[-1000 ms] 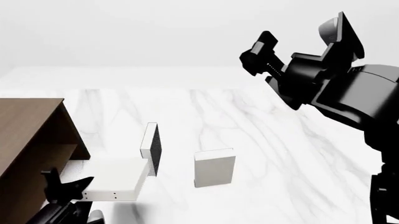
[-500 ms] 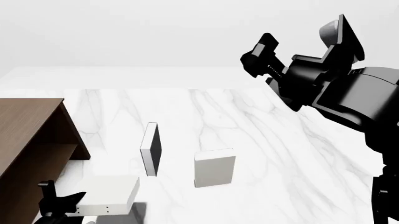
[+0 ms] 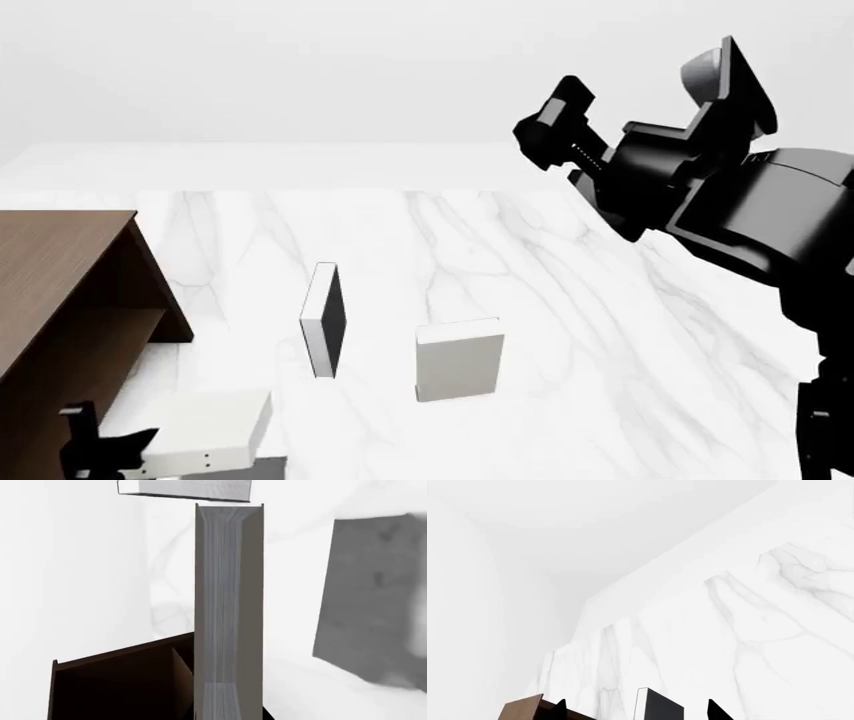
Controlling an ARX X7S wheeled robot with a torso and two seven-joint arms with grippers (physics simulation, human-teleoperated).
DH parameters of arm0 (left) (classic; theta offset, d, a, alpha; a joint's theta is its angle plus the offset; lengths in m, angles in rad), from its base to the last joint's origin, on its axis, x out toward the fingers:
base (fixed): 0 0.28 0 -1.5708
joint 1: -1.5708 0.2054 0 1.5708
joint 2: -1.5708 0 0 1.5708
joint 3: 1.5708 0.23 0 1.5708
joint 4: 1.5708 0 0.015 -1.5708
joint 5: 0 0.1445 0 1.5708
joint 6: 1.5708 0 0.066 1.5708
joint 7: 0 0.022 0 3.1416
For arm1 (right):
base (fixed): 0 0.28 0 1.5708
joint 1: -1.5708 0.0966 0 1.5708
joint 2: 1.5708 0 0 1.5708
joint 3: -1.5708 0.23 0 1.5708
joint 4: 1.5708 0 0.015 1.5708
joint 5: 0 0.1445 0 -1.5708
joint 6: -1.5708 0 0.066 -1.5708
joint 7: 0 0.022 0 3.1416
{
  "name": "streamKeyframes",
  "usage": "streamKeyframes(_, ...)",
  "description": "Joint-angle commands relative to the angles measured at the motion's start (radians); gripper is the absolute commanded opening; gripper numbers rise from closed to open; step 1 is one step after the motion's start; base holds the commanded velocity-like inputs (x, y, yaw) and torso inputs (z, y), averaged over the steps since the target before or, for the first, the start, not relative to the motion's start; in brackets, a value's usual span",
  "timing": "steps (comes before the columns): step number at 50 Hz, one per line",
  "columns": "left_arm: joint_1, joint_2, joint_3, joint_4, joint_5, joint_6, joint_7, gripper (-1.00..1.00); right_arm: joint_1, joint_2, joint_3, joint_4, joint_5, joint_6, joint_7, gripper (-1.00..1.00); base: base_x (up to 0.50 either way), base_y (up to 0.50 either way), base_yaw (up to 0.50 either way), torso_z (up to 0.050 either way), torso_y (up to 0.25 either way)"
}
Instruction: Pick up the book on the right and place it under the cabinet shelf.
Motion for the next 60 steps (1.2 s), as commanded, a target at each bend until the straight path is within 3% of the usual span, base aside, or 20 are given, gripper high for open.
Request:
streamKeyframes(1, -0.039, 0.012, -0.029, -0.033, 0.041, -0.001, -0.046, -1.0, -0.004, 0.001, -0.003, -0.002, 0.0, -0.004, -0.002, 1.0, 0.0, 0.0, 0.0, 0.0, 0.0)
streamKeyframes(19, -0.031, 0.048, -0.022, -0.086, 0.018, 0.024, -0.026, -1.0, 0.002, -0.005, -0.014, 0.003, -0.004, -0.012, -0.002, 1.0, 0.0, 0.0, 0.0, 0.001, 0.001)
streamKeyframes(60, -0.184, 0.205, 0.009, -0.326, 0.079, 0.115, 0.176, -1.0, -0.005, 0.014, -0.018, -0.005, 0.007, -0.025, 0.002, 1.0, 0.0, 0.0, 0.0, 0.0, 0.001)
